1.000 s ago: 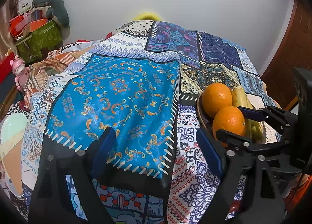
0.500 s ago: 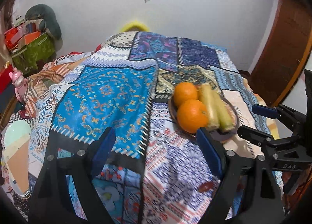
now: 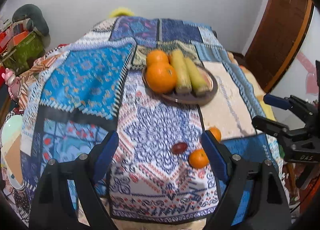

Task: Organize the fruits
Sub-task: 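Grasp a small tangerine with the right gripper while the left gripper grasps another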

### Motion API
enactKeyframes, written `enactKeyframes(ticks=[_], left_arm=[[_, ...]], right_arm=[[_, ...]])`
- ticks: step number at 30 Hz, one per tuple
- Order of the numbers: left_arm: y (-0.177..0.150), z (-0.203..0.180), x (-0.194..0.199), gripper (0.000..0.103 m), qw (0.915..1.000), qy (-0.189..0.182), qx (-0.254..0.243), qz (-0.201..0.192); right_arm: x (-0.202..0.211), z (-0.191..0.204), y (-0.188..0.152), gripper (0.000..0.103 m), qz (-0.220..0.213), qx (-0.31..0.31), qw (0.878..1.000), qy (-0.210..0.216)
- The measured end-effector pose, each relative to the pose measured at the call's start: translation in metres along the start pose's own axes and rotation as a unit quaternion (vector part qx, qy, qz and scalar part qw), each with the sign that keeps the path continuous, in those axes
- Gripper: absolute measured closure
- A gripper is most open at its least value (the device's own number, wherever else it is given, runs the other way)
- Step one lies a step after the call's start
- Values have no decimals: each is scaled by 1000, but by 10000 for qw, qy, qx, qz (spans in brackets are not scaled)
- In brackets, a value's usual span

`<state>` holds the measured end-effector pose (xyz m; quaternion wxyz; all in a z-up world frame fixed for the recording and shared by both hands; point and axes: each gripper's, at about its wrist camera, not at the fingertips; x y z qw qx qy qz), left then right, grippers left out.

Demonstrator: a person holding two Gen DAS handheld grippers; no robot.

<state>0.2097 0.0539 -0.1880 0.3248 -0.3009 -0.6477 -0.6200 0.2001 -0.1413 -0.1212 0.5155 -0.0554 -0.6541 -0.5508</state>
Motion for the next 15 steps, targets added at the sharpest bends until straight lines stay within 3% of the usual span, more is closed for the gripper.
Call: enactKeyframes(ticks=[2, 8, 12, 15], left_arm=[[-5, -6, -4, 18, 10000, 53, -62, 54], [-16, -17, -18, 38, 9995, -129, -124, 267], [-20, -16, -28, 51, 9989, -218, -64, 419], [-24, -12, -30, 52, 9986, -260, 5, 451]], right_arm=[[-1, -1, -7, 27, 52, -48, 10000, 44], [-13, -2, -24, 28, 157, -291, 9990, 293], [-28, 1, -28, 42, 251, -381, 9977, 504], [-40, 1, -28, 48, 364, -383, 9966, 639]])
Point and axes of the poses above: each gripper's, at about its wrist camera, not at the fingertips, and x roughly against the way its jaws point, z to its left, y to its top, and after that the axes turned 7 degrees about y, right-handed
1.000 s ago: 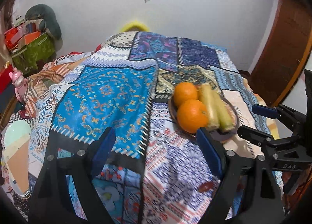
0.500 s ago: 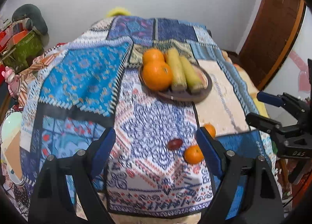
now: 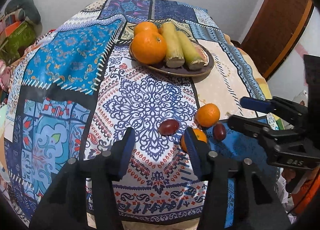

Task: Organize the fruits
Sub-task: 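Grasp a small tangerine with the right gripper while the left gripper grasps another, then carry both tangerines onto the plate and open both grippers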

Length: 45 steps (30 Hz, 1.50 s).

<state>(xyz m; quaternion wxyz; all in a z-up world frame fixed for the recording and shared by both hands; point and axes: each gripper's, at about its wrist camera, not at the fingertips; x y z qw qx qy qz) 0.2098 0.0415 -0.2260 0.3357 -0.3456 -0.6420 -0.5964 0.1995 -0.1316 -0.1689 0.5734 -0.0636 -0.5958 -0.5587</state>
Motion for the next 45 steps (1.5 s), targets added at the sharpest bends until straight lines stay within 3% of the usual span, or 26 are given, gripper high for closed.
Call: enactKeyframes(ticks=[8, 10, 16, 26, 32, 35, 39, 45], left_arm=[[1, 10, -4, 54, 9998, 116, 172, -39], [1, 9, -4, 56, 9998, 93, 158, -39], [-3, -3, 4, 56, 9999, -9, 91, -69], [-14, -35, -1, 56, 9997, -129, -179, 109], [-17, -48, -19, 56, 9989, -156, -271, 339], [-16, -50, -27, 62, 9988, -118, -244, 405], [-15, -52, -28, 69, 9990, -50, -273, 343], [-15, -51, -23, 69, 9991, -44, -315, 282]], right_arm=[[-37, -3, 0, 59, 296, -125, 9992, 228], [-42, -3, 0, 68, 347, -118, 9990, 263], [-29, -7, -1, 69, 152, -240, 9993, 225], [29, -23, -9, 69, -356, -412, 9985, -85], [40, -26, -19, 69, -388, -423, 9982, -187], [43, -29, -23, 69, -402, -460, 9980, -185], [46, -33, -28, 68, -385, -491, 9978, -210], [48, -35, -29, 68, -401, -524, 9976, -225]])
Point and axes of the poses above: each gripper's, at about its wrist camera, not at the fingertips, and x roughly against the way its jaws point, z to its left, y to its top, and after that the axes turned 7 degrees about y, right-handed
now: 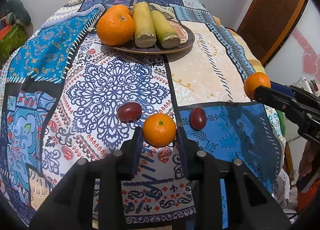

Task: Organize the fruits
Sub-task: 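Carry both tangerines onto the plate and open both grippers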

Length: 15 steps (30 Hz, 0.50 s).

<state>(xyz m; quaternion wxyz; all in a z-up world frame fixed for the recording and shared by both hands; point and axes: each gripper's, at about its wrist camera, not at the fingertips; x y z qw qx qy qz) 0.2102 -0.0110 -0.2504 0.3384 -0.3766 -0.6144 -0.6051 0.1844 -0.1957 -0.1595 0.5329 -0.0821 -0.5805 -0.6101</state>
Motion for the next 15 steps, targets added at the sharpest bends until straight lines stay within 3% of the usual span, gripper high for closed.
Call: enactKeyframes(ticks=[15], left_arm=[[47, 9, 32, 69, 9973, 42, -51, -732]], right_arm=[[-12, 0, 28, 69, -109, 245, 9996, 18]])
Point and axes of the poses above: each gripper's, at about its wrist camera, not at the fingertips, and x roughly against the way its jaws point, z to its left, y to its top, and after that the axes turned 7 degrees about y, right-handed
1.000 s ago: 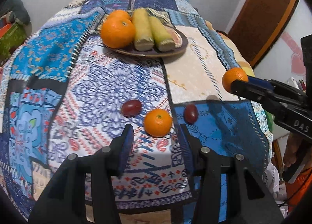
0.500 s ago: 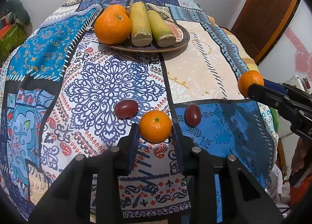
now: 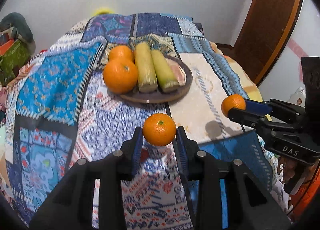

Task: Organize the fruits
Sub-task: 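Carry both tangerines onto the plate and open both grippers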

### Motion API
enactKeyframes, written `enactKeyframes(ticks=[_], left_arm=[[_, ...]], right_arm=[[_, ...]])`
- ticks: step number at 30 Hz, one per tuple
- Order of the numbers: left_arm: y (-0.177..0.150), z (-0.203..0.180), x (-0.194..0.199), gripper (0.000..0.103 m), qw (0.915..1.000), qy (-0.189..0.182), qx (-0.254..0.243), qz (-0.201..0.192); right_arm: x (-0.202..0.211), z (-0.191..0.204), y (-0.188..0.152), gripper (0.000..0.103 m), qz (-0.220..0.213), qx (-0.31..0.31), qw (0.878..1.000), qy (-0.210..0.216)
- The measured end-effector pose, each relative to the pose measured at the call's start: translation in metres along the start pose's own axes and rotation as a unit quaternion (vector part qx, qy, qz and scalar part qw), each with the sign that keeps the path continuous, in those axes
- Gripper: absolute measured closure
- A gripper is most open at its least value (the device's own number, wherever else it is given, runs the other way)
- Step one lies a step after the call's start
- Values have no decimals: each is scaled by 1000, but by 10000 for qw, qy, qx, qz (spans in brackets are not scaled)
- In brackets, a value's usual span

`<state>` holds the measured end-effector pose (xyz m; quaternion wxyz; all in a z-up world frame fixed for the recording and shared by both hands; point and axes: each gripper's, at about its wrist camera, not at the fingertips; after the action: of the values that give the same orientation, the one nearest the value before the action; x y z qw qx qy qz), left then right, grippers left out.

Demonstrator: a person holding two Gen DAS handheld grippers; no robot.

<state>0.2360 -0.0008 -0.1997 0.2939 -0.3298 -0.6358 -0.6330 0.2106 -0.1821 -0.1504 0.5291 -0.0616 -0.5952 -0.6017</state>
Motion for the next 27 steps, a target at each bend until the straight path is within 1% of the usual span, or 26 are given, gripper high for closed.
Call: enactKeyframes(ticks=[11, 17, 21, 27], left_arm=[[34, 14, -30, 69, 9999, 81, 41, -67], [42, 16, -49, 69, 10000, 92, 38, -3], [45, 16, -61, 69, 10000, 2, 66, 52], [48, 14, -73, 69, 9999, -26, 38, 96]], right_arm=[[-25, -11, 34, 68, -137, 121, 9998, -24], [-47, -19, 43, 68, -32, 105, 9999, -17], [-61, -24, 47, 68, 36, 145, 9999, -41], [-72, -35, 53, 68, 35, 61, 10000, -11]])
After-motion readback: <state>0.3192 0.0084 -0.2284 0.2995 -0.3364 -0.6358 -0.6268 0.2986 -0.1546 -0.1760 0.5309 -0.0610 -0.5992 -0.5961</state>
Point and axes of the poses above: each gripper's, at about its wrist camera, not at the fingertips, and x roughly against the way its jaws point, z to its left, y to its top, and after that the axes turned 7 degrees about y, right-handed
